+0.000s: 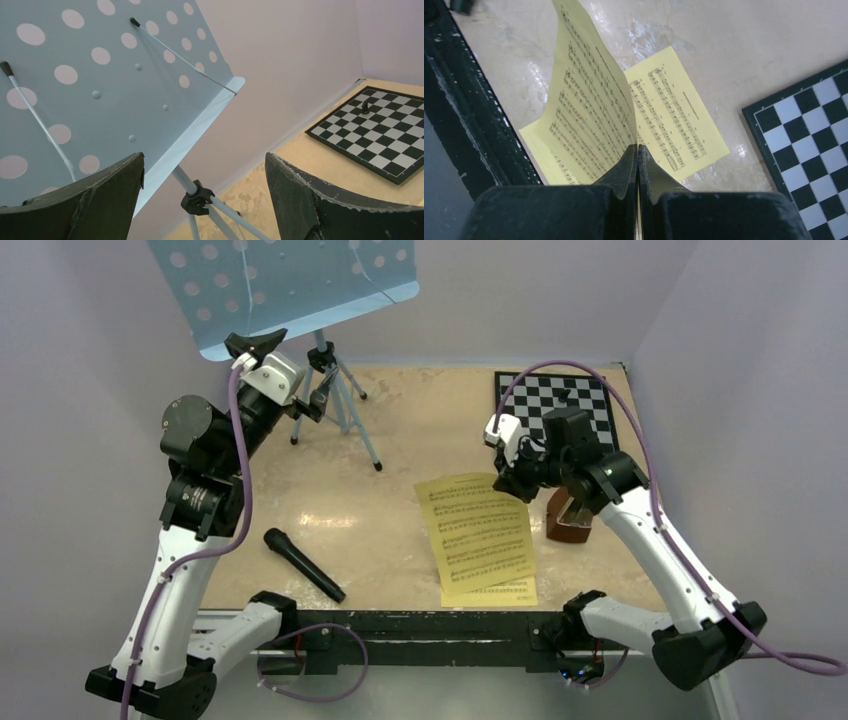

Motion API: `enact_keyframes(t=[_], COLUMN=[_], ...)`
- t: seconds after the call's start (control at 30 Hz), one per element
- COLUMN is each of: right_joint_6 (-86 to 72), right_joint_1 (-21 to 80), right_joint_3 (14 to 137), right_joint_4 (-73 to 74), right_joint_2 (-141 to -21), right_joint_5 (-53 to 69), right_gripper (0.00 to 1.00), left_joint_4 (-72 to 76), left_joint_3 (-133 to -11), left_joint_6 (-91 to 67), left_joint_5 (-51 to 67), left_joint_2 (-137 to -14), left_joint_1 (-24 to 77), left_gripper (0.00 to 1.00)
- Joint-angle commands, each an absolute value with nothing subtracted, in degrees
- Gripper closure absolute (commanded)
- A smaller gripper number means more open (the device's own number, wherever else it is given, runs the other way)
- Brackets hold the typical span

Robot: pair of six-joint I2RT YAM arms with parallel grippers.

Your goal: Pack up the instrument practice props

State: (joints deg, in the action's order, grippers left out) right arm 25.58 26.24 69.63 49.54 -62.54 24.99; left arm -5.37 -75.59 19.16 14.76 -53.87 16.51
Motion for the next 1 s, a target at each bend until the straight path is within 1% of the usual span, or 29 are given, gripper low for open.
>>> enact_keyframes(t=[0.0,0.17,0.37,0.53,0.73,0.87,0.97], right_joint_6=[22.11,20.54,21.04,24.68,30.52,28.90,29.10], right_joint_1=[22.78,19.96,18.80,18.74,17.77,17.69,17.13], right_joint_3=[66.25,67.73,70.19,69.00,69.43,66.45,66.95], right_joint_4=[44.49,44.32,47.57,48.38,56.30,56.08,54.32], right_joint_2=[-66.57,-74.47,-79.54,-80.38,-75.12,-72.87,-76.00], right_joint_5=[23.54,24.88,26.15,29.56,41.52,40.12,38.50], right_gripper=[1.00,1.00,1.00,1.00,1.00,1.00,1.00], left_joint_4=[-6.16,-7.80,-8.92,-9.32,-10.54,-10.65,-10.77], left_joint_3=[-77.02,-78.02,-78.73,-78.71,-78.67,-77.90,-77.85], left_joint_6=[20.42,21.59,21.88,22.17,22.24,22.33,22.45], left_joint_5=[14.56,13.88,13.30,13.10,13.17,13.18,13.05], left_joint_2=[-54.83,-55.46,-55.49,-55.42,-55.04,-54.69,-54.82], left_joint_1=[16.23,16.24,16.17,16.19,16.17,16.17,16.17], left_gripper=[0.05,0.05,0.05,0.05,0.05,0.05,0.05])
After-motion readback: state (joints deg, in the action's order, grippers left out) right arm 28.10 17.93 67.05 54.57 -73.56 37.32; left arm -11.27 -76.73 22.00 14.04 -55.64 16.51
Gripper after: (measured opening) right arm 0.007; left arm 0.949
